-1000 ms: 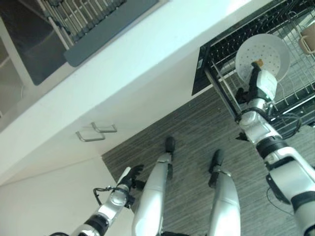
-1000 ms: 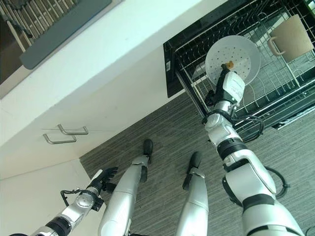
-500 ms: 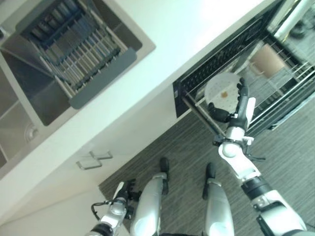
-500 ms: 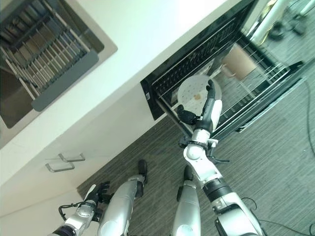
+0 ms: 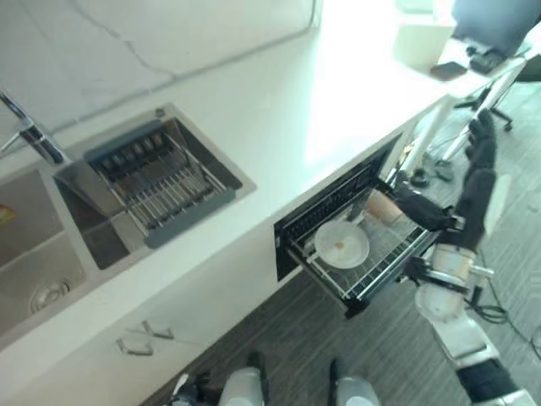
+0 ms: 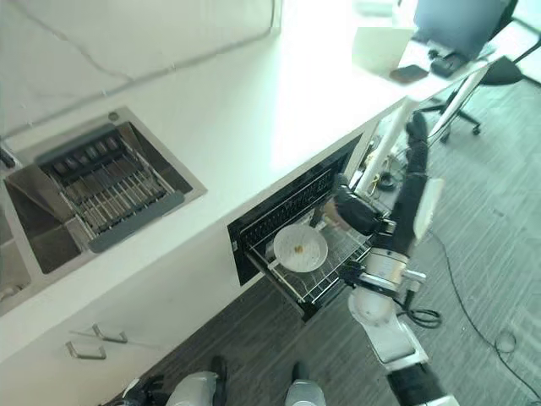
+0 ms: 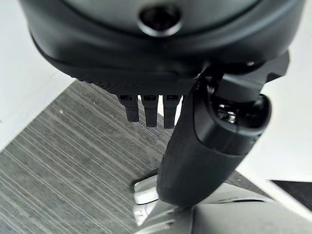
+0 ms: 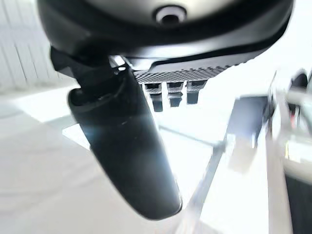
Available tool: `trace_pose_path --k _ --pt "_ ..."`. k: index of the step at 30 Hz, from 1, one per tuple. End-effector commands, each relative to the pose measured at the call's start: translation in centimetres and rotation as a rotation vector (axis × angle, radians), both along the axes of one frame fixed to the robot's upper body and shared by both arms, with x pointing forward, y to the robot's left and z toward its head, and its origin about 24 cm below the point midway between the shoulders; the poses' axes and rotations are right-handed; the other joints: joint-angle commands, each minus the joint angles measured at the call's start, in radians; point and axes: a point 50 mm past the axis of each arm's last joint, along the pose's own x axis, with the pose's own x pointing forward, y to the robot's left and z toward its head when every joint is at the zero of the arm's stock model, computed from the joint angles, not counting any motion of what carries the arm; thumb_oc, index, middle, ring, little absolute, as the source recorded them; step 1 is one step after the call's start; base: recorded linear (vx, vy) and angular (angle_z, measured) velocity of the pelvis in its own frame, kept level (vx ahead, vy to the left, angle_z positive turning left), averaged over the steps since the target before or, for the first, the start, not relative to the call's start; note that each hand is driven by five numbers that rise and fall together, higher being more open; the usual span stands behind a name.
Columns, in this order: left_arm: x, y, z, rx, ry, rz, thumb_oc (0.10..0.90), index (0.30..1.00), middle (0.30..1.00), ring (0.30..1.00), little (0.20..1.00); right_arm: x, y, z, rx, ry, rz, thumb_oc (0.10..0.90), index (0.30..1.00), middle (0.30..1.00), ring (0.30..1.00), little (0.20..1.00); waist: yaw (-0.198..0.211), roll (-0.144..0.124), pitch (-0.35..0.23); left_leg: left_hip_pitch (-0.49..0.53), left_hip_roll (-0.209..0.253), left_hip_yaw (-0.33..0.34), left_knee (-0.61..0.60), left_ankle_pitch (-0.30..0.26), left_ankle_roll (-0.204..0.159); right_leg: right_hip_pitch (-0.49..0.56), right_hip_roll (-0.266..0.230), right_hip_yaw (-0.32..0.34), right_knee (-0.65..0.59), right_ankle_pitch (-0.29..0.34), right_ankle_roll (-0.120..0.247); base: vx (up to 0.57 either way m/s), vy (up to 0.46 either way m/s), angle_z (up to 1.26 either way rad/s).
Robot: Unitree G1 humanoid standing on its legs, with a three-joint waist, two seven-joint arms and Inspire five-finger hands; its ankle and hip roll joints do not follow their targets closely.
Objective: Place the dishes in the dishwasher.
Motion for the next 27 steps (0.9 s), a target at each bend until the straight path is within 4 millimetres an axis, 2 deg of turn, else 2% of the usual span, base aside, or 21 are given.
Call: trace_pose_path --k 1,3,4,5,7,8,10,11,13,17,22,24,25,27 --pt "-0.2 -0.8 -0.3 -0.079 0.011 0.000 0.800 0.900 0.900 0.900 0.900 -0.3 -3.6 4.7 0.056 -0.236 -0.157 0.800 0.900 0.900 0.900 0.900 -0.021 0.030 -0.012 0.076 0.017 0.013 0.015 -0.157 0.025 -0.005 0.018 0.017 0.124 -0.141 -0.001 0.07 -0.073 -0.13" --pt "-1.0 -0.7 -0.5 -0.110 0.024 0.038 0.800 0.900 0.900 0.900 0.900 -1.3 -6.2 3.2 0.118 -0.193 -0.293 0.800 0.900 0.900 0.900 0.900 -0.031 0.024 -0.022 0.086 0.020 0.020 0.015 -0.164 0.026 0.002 0.021 0.014 0.124 -0.145 0.000 0.03 -0.059 -0.12" --pt "-1.1 -0.7 -0.5 -0.114 0.026 0.043 0.800 0.900 0.900 0.900 0.900 -1.7 -6.8 2.8 0.132 -0.180 -0.326 0.800 0.900 0.900 0.900 0.900 -0.034 0.022 -0.025 0.088 0.021 0.022 0.015 -0.166 0.026 0.003 0.022 0.013 0.124 -0.146 0.000 0.03 -0.075 -0.08" --pt "-1.3 -0.5 -0.5 -0.121 0.030 0.064 0.800 0.900 0.900 0.900 0.900 -2.8 -8.7 1.3 0.195 -0.136 -0.434 0.800 0.900 0.900 0.900 0.900 -0.040 0.019 -0.028 0.093 0.023 0.027 0.015 -0.170 0.027 0.007 0.023 0.007 0.124 -0.150 -0.001 0.03 -0.058 -0.04" --pt "-1.4 -0.4 -0.5 -0.122 0.033 0.083 0.800 0.900 0.900 0.900 0.900 -3.6 -9.8 0.2 0.221 -0.105 -0.516 0.800 0.900 0.900 0.900 0.900 -0.043 0.017 -0.027 0.097 0.025 0.029 0.015 -0.172 0.028 0.010 0.024 0.001 0.124 -0.152 -0.003 0.03 -0.061 0.03" --pt "-1.6 -0.2 -0.4 -0.120 0.039 0.102 0.800 0.900 0.900 0.900 0.900 -4.4 -10.9 -0.7 0.191 -0.040 -0.622 0.800 0.900 0.900 0.900 0.900 -0.045 0.015 -0.026 0.099 0.026 0.030 0.015 -0.174 0.028 0.014 0.025 -0.004 0.124 -0.153 -0.005 0.03 -0.057 0.02" --pt "-1.6 0.1 -0.4 -0.115 0.045 0.110 0.800 0.900 0.900 0.900 0.900 -5.2 -12.2 -1.5 0.126 0.030 -0.716 0.800 0.900 0.900 0.900 0.900 -0.044 0.015 -0.023 0.102 0.028 0.026 0.015 -0.175 0.028 0.019 0.026 -0.014 0.124 -0.156 -0.008 0.03 -0.054 -0.02" --pt "-1.7 0.3 -0.4 -0.111 0.051 0.112 0.800 0.900 0.900 0.900 0.900 -5.5 -13.0 -2.3 0.087 0.119 -0.761 0.800 0.900 0.900 0.900 0.900 -0.042 0.015 -0.022 0.104 0.028 0.024 0.015 -0.175 0.027 0.022 0.027 -0.019 0.124 -0.157 -0.010 0.04 -0.058 0.01" --pt "-1.7 0.5 -0.4 -0.109 0.063 0.101 0.800 0.900 0.900 0.900 0.900 -6.1 -13.9 -3.9 0.095 0.221 -0.778 0.800 0.900 0.900 0.900 0.900 -0.040 0.017 -0.021 0.104 0.030 0.017 0.015 -0.174 0.024 0.026 0.028 -0.026 0.124 -0.157 -0.011 0.06 -0.056 0.10" --pt "-1.2 0.5 -0.3 -0.110 0.039 0.119 0.800 0.900 0.900 0.900 0.900 -6.7 -14.2 -7.3 0.137 0.362 -0.782 0.800 0.900 0.900 0.900 0.900 -0.031 0.026 -0.016 0.095 0.034 0.010 0.015 -0.166 0.017 0.026 0.029 -0.042 0.124 -0.160 -0.017 0.05 -0.029 0.15" --pt "0.6 0.5 0.2 -0.114 -0.031 0.166 0.800 0.900 0.900 0.900 0.900 -6.3 -13.6 -9.6 0.132 0.482 -0.749 0.800 0.900 0.900 0.900 0.900 -0.007 0.048 0.024 0.072 0.034 -0.005 0.015 -0.144 0.020 0.021 0.028 -0.081 0.124 -0.154 -0.032 0.04 0.000 0.19" --pt "2.2 0.5 0.7 -0.112 -0.084 0.175 0.800 0.900 0.900 0.900 0.900 -5.6 -13.5 -9.8 0.140 0.492 -0.729 0.800 0.900 0.900 0.900 0.900 0.007 0.062 0.073 0.045 0.032 -0.020 0.015 -0.123 0.026 0.008 0.029 -0.104 0.129 -0.144 -0.044 -0.05 -0.008 0.21" --pt "3.1 0.6 1.1 -0.113 -0.115 0.188 0.800 0.900 0.900 0.900 0.900 -5.1 -13.4 -9.7 0.143 0.487 -0.719 0.800 0.900 0.900 0.900 0.900 0.020 0.062 0.112 0.035 0.025 -0.022 0.015 -0.113 0.029 -0.018 0.014 -0.110 0.183 -0.165 -0.050 -0.09 -0.029 0.36" --pt "3.9 0.8 1.4 -0.111 -0.143 0.207 0.800 0.900 0.900 0.900 0.900 -4.5 -13.2 -9.7 0.149 0.483 -0.703 0.800 0.900 0.900 0.900 0.900 0.035 0.064 0.151 0.015 0.016 -0.026 0.015 -0.101 0.034 -0.056 -0.003 -0.110 0.242 -0.185 -0.060 -0.09 -0.030 0.35"
